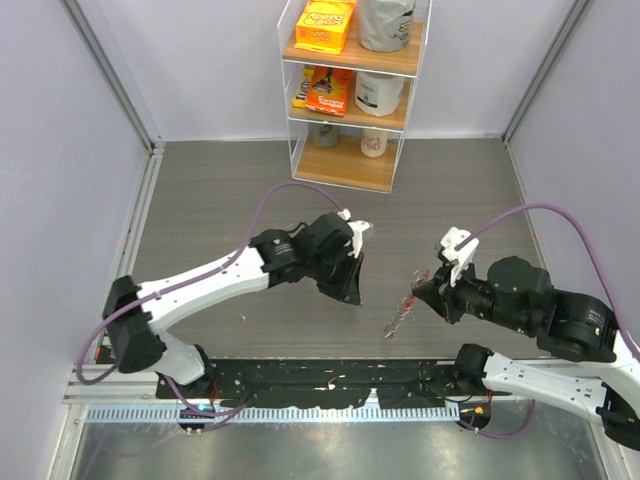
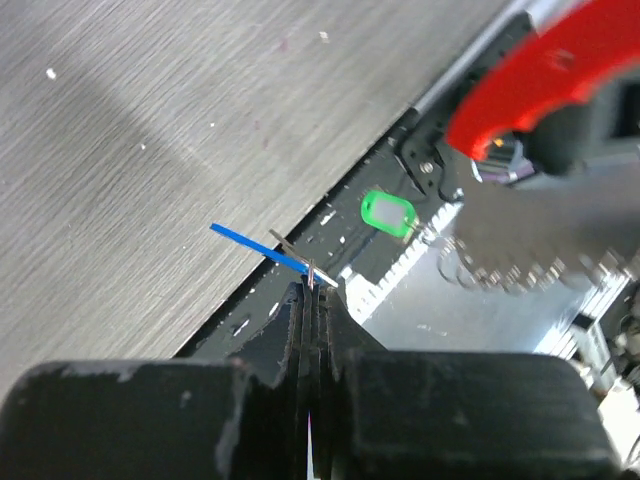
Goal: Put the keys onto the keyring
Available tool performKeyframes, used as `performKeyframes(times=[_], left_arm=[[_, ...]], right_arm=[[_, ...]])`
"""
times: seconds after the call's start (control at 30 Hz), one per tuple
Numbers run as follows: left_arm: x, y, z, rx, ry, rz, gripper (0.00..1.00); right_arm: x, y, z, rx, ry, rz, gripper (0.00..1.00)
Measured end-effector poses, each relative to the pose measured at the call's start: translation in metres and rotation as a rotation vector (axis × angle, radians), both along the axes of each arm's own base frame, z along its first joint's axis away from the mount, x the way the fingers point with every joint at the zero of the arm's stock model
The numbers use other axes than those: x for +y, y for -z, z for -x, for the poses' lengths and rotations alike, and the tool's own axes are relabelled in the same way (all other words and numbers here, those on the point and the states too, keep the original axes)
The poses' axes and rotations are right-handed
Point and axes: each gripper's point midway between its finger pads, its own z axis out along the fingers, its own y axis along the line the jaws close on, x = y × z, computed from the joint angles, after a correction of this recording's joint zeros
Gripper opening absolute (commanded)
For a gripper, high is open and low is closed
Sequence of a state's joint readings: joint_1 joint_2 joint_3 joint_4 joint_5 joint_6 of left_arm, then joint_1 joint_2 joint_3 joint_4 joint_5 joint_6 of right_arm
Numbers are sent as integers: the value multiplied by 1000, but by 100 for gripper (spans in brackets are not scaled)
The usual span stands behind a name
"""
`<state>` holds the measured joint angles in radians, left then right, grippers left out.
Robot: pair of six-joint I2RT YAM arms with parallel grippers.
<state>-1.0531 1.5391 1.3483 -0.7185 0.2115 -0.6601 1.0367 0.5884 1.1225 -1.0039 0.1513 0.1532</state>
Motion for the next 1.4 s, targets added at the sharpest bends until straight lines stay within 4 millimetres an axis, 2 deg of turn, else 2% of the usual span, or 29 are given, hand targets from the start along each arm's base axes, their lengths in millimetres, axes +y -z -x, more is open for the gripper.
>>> performKeyframes(times=[0.1,0.43,0.63,0.87,1.1,1.27,1.4], left_arm=[[9,-24,13,-63,101,82,0],[38,-77,74,-195,465,347,0],[46,-113,100,-249,606,527,0],[40,-122,115,-203,705,609,0],[41,-132,125,-199,779,657,0],[41,-156,130,-231,818,713,0],[40,-162,132,-224,829,731,0]], right_arm=[[10,-5,5,1,-74,12,6],[36,-19,36,-17,-387,32,6],[53,-15,52,-10,-569,52,6],[64,-20,66,-57,-731,36,6],[72,-36,74,-122,-852,24,6],[79,-33,74,-117,-880,41,6],[85,-31,65,-135,-854,57,6]])
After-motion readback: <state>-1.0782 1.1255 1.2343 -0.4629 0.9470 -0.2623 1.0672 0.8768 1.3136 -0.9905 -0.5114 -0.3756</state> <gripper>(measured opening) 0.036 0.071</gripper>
